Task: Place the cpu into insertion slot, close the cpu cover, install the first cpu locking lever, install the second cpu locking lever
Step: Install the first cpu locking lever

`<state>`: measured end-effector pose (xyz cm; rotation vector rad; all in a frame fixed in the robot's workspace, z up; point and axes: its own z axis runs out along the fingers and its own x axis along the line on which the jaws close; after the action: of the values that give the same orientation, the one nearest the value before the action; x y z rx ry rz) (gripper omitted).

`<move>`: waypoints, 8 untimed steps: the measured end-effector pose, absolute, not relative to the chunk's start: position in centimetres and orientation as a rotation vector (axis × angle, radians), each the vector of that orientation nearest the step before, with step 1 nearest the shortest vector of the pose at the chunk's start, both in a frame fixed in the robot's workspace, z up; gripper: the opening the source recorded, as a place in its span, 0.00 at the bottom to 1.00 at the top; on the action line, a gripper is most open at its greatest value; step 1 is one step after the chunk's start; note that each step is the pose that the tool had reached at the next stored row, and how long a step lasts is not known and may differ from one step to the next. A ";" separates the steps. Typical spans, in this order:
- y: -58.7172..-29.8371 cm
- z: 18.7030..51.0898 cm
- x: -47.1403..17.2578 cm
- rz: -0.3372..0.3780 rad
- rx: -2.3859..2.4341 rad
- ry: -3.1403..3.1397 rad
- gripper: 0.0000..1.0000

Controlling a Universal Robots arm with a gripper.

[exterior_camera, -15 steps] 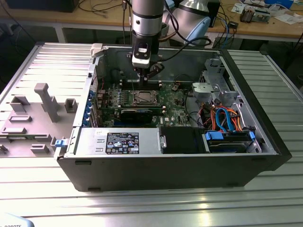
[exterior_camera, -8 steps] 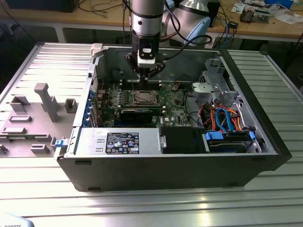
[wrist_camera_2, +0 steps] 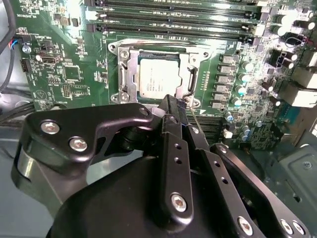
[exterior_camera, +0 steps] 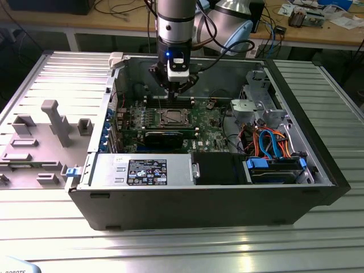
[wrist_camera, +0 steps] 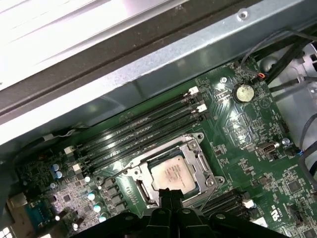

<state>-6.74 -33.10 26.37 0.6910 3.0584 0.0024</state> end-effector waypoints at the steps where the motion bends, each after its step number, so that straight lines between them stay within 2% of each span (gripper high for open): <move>1: -33.1 26.4 -6.7 0.015 0.690 3.060 0.11; 3: -33.1 26.4 -6.8 0.037 0.645 3.073 0.11; 8: -33.1 26.4 -6.8 0.037 0.491 3.103 0.11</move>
<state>-6.78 -33.11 26.37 0.4908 3.1032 0.0368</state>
